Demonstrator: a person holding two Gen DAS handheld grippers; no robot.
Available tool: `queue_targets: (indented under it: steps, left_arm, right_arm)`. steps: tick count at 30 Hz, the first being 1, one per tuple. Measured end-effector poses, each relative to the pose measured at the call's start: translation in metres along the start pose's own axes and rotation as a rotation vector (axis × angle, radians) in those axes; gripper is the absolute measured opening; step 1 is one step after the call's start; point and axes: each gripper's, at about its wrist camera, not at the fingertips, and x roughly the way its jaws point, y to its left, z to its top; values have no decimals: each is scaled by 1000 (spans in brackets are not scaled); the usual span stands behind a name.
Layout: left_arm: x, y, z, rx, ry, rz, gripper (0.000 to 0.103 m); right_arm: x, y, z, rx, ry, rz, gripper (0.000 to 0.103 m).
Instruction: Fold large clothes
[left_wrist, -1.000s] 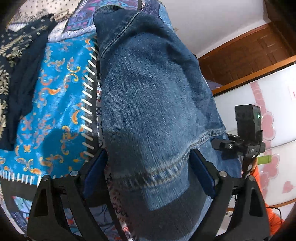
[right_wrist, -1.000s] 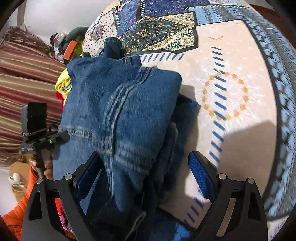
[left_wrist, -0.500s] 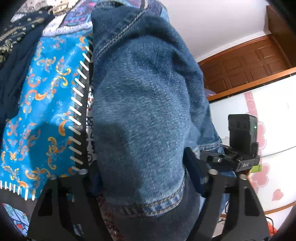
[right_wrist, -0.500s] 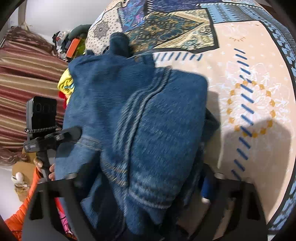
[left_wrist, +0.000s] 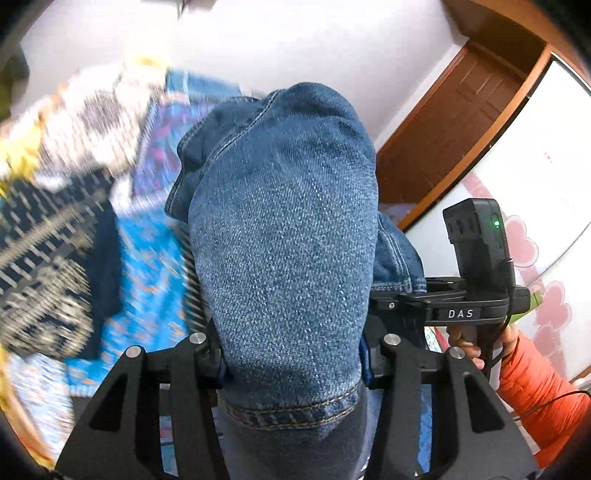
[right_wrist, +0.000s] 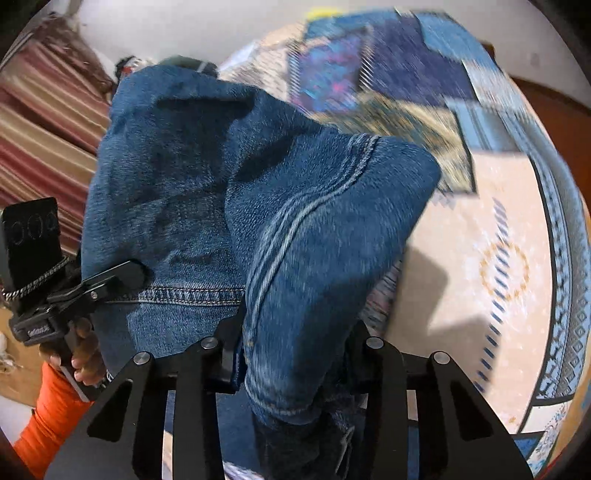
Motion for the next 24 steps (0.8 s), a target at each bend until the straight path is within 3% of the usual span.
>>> queue_targets:
  steps: [6,12,16,24]
  left_arm:
    - [-77,29,29,40,-124,62,49]
    - [-109,80,49,21,-165,103,49]
    - [-104,133,54,-29,-126,126,49]
    - [-60,251,36,-199,-21,140,49]
  right_arm:
    - [5,68,41,-77,-119,46,34]
    - [44,105,79,-83,-145,97,34]
    - [96,115,99,-72,-90,89,34]
    - [213,106,121,-25,45,67,34]
